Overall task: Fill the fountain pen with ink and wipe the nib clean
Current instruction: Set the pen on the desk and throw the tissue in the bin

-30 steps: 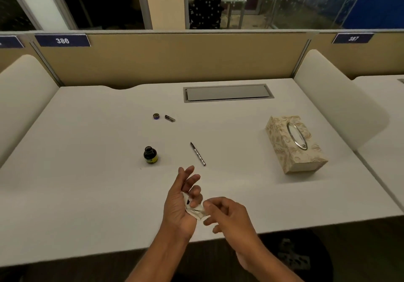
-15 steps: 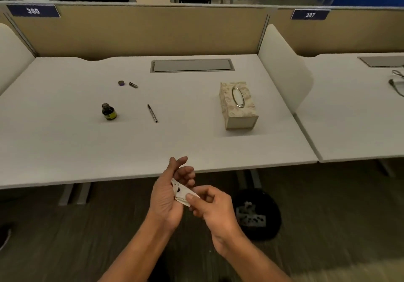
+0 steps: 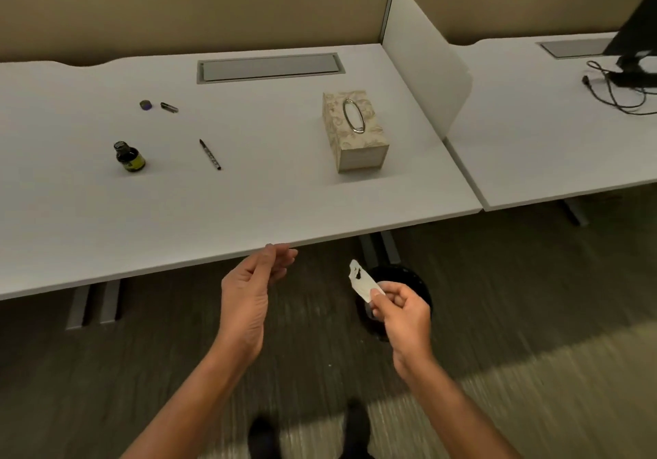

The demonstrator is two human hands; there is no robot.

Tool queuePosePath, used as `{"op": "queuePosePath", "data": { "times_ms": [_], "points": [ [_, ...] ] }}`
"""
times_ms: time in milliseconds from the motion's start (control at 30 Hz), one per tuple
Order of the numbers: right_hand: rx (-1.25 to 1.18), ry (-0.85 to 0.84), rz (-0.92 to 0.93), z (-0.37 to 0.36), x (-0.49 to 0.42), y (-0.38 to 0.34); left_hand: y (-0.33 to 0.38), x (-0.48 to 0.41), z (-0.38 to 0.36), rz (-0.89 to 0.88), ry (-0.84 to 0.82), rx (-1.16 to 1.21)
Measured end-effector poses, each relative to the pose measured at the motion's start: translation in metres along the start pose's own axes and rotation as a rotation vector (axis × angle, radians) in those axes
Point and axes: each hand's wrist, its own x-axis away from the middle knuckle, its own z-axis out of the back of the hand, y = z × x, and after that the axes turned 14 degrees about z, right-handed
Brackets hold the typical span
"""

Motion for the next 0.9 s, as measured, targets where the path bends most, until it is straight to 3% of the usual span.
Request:
{"op": "queuePosePath", "data": {
  "times_ms": [167,467,900],
  "points": [
    [0.194,0.205,-0.033,0.037,-0.051,0.065,-0.003,-0.005,0.008,-0.052,0.083,-0.096],
    [0.47,0.229,-0.079,0.053,-0.135,0.148,-0.022,-0.01,-0.008,-0.17,0.176,-0.239],
    [0.64,0.232,-0.112,0.05,-0.224,0.232,-0.067,-0.055,-0.005,-0.259,0.181,-0.553]
  ]
}}
